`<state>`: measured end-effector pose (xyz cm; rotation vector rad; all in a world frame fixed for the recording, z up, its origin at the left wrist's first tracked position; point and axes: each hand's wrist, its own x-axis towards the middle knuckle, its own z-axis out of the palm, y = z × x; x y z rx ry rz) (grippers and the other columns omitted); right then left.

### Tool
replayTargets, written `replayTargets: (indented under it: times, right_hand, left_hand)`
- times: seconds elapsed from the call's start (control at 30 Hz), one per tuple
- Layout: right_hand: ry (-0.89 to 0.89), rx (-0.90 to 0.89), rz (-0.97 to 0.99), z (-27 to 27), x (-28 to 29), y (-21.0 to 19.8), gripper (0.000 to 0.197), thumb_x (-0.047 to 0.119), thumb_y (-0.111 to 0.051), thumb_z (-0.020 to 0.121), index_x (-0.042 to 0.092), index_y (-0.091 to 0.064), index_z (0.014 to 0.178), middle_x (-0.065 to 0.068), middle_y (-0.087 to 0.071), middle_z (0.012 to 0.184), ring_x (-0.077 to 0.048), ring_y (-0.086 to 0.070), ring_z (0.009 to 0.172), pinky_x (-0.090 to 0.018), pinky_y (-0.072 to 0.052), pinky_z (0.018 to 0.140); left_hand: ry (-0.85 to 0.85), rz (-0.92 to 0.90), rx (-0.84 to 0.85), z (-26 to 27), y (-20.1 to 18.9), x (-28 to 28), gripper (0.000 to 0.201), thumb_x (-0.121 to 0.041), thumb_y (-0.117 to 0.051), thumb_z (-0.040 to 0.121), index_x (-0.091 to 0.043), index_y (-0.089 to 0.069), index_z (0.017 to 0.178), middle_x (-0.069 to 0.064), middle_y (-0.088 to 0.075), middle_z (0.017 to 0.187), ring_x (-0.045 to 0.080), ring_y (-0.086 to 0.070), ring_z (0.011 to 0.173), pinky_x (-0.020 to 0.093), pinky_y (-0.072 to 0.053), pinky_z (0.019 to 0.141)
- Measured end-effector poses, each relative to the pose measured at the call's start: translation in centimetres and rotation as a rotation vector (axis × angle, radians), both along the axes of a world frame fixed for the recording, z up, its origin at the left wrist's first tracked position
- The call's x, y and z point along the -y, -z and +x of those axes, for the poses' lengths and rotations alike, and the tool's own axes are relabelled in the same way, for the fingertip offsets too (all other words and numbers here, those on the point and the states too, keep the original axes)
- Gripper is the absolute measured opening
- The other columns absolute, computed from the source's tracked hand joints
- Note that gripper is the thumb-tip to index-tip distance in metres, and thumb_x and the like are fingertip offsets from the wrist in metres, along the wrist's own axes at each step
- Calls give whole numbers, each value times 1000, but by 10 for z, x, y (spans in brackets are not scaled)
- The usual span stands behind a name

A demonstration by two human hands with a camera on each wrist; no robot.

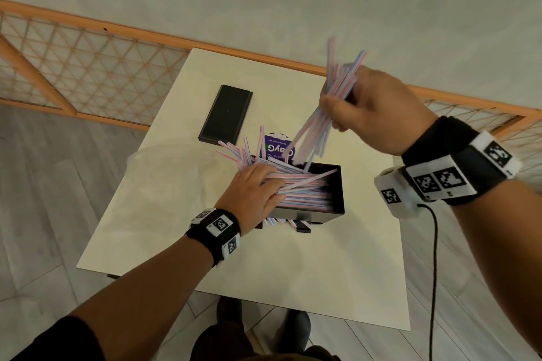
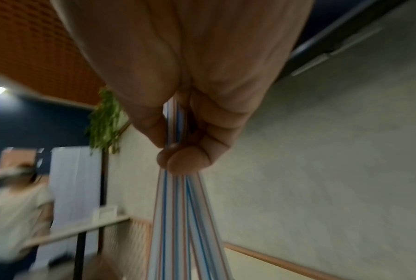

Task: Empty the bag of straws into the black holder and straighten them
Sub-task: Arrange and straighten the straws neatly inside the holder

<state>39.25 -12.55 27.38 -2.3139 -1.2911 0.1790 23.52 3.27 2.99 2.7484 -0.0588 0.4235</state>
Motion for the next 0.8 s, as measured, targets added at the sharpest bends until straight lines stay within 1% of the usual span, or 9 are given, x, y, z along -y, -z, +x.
replayTargets:
  times: [0.1, 0.17, 0.23, 0.27, 0.37, 0.43, 0.6, 0.7, 0.8]
  right_hand:
    - [-112, 93, -260, -11, -5, 14, 23, 40, -48, 100, 20, -50, 87, 1, -55, 77, -16, -53, 65, -34, -38, 62]
    - [-145, 95, -392, -20, -13, 29, 18, 34, -47, 103, 19, -46, 93, 2, -51, 79, -15, -49, 65, -30, -33, 61]
    - [-138, 61, -473, -29, -22, 47, 14, 26, -46, 103, 13, -50, 101, -2, -54, 86, -22, -53, 73, -33, -38, 65]
    - [-133, 41, -513, -32, -26, 58, 12, 22, -47, 102, 11, -51, 105, -5, -55, 92, -25, -54, 77, -35, -42, 69]
    - [-125, -1, -617, -41, -41, 91, 10, 12, -46, 98, 13, -49, 107, -10, -58, 108, -27, -54, 81, -34, -41, 70]
    - [-113, -13, -675, -47, -50, 108, 21, 6, -45, 96, 10, -50, 116, -11, -56, 115, -29, -58, 85, -34, -40, 70]
    - [-134, 20, -753, -61, -69, 130, 31, 12, -52, 100, 7, -47, 130, -12, -54, 125, -26, -61, 102, -33, -47, 81]
    - [-166, 97, -714, -65, -71, 135, 34, 19, -55, 101, 7, -49, 132, -11, -55, 127, -24, -60, 111, -36, -52, 91]
    - [-135, 15, -590, -66, -64, 135, 34, 21, -53, 100, 9, -47, 132, -9, -53, 125, -23, -58, 103, -34, -51, 86]
  left_hand:
    - [-46, -12, 34, 0, -2, 1, 37, -48, -51, 97, -21, -70, 113, 4, -58, 130, 25, -53, 123, 50, -42, 108]
    - [-101, -1, 35, -2, -2, 1, 35, -52, -54, 94, -24, -69, 109, 1, -58, 130, 24, -52, 123, 53, -23, 122]
    - [-143, -13, 26, -3, -3, 1, 37, -55, -60, 90, -24, -67, 110, -1, -56, 131, 22, -51, 125, 51, -5, 126]
    - [-160, -38, 29, -4, -4, 1, 41, -55, -66, 87, -23, -66, 113, -1, -55, 131, 22, -50, 126, 50, -3, 126]
    - [-208, -138, 55, -7, -9, -1, 63, -54, -79, 77, -18, -55, 123, 5, -56, 127, 25, -50, 125, 52, -12, 124]
    - [-222, -202, 60, -11, -12, -3, 76, -57, -80, 75, -13, -51, 129, 7, -56, 131, 28, -51, 127, 52, -18, 124]
    - [-366, -384, 3, -23, -12, -8, 118, -62, -86, 66, -11, -27, 154, 5, -43, 153, 24, -37, 145, 50, -2, 127]
    - [-393, -343, -11, -27, -10, -10, 121, -66, -81, 67, -10, -23, 157, 8, -37, 158, 25, -33, 148, 51, 1, 125]
    - [-328, -219, 2, -28, -8, -11, 112, -73, -67, 75, -5, -28, 155, 13, -39, 156, 28, -35, 147, 55, -5, 125]
